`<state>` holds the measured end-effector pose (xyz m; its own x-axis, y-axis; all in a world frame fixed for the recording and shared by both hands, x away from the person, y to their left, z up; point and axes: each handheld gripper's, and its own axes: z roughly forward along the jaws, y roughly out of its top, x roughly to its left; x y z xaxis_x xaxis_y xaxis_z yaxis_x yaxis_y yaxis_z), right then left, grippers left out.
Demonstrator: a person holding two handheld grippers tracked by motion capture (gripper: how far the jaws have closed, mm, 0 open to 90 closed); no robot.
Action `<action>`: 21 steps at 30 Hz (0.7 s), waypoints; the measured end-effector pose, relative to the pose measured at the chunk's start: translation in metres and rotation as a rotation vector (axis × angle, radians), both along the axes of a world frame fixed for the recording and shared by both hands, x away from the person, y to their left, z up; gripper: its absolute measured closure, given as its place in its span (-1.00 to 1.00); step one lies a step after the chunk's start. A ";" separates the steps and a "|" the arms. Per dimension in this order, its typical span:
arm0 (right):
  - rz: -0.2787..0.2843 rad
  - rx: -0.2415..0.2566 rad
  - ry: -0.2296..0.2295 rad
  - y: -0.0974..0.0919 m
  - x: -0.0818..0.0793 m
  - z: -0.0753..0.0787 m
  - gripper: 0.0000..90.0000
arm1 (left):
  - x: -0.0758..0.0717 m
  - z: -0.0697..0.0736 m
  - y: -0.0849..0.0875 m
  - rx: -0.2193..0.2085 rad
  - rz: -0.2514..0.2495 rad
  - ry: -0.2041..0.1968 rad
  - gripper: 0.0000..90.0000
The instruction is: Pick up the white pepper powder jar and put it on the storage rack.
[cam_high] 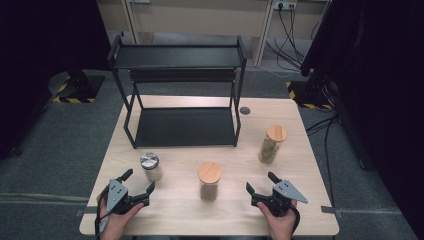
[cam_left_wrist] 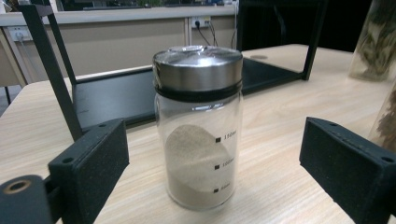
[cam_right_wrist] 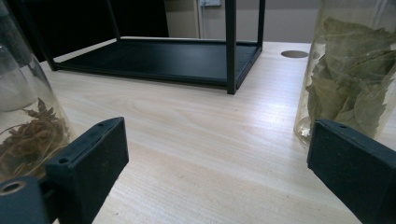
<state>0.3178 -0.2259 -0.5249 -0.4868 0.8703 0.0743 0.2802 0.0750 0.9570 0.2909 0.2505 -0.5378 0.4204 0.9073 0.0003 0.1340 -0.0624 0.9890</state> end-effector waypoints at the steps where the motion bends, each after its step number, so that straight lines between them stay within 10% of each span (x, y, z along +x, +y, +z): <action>1: -0.003 -0.005 -0.002 0.001 0.000 0.000 -0.86 | 0.000 0.000 0.000 0.003 -0.001 -0.005 -0.82; 21: -0.023 0.008 -0.002 0.001 -0.001 0.000 -0.87 | 0.014 0.012 -0.009 0.017 0.022 -0.069 -0.71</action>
